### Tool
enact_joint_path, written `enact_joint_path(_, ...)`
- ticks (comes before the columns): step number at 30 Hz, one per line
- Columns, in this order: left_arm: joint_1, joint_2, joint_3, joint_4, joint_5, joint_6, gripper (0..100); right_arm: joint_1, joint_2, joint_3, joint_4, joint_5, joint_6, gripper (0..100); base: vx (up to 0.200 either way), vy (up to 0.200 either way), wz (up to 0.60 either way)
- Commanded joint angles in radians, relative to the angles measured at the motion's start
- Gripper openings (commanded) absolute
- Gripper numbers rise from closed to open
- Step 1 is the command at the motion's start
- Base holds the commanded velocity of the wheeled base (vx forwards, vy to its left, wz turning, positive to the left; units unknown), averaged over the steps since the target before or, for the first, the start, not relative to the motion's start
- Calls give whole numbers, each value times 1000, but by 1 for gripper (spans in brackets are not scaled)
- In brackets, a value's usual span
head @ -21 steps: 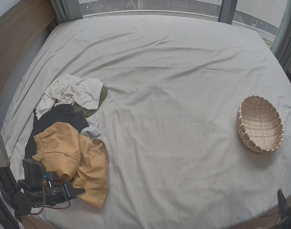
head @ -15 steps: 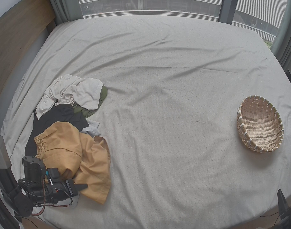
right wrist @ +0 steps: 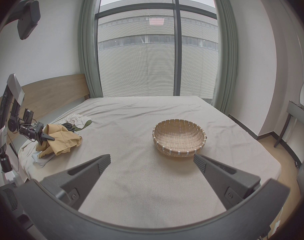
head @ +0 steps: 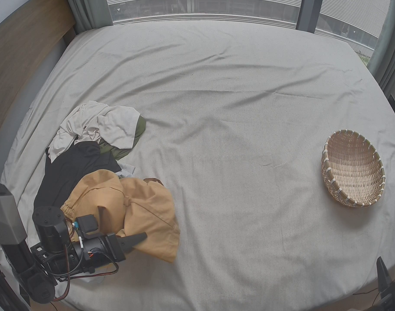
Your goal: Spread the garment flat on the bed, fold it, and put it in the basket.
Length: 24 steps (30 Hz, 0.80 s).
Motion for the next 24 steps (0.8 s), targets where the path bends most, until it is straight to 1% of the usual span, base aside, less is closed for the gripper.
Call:
enact_joint_path(1, -62, 20, -56, -4, 0, -1, 0, 1, -15, 18, 0, 1, 0, 100, 0, 0, 0)
enact_joint_path(3, -62, 20, -56, -4, 0, -1, 0, 1, -15, 18, 0, 1, 0, 100, 0, 0, 0)
enact_joint_path(4, -103, 43, -93, -5, 1, -1, 0, 1, -16, 18, 0, 1, 0, 100, 0, 0, 0)
enact_joint_path(7, -144, 60, -116, -5, 4, -1, 0, 1, -16, 18, 0, 1, 0, 100, 0, 0, 0)
enact_joint_path(12, -181, 77, -149, -5, 3, -1, 0, 1, -15, 18, 1, 1, 0, 100, 0, 0, 0)
enact_joint_path(18, -259, 83, -218, -4, 3, -48, 0, 1, -15, 18, 0, 1, 0, 100, 0, 0, 0)
enact_joint_path(24, -315, 157, -281, -5, 6, -47, 0, 1, -15, 18, 0, 1, 0, 100, 0, 0, 0)
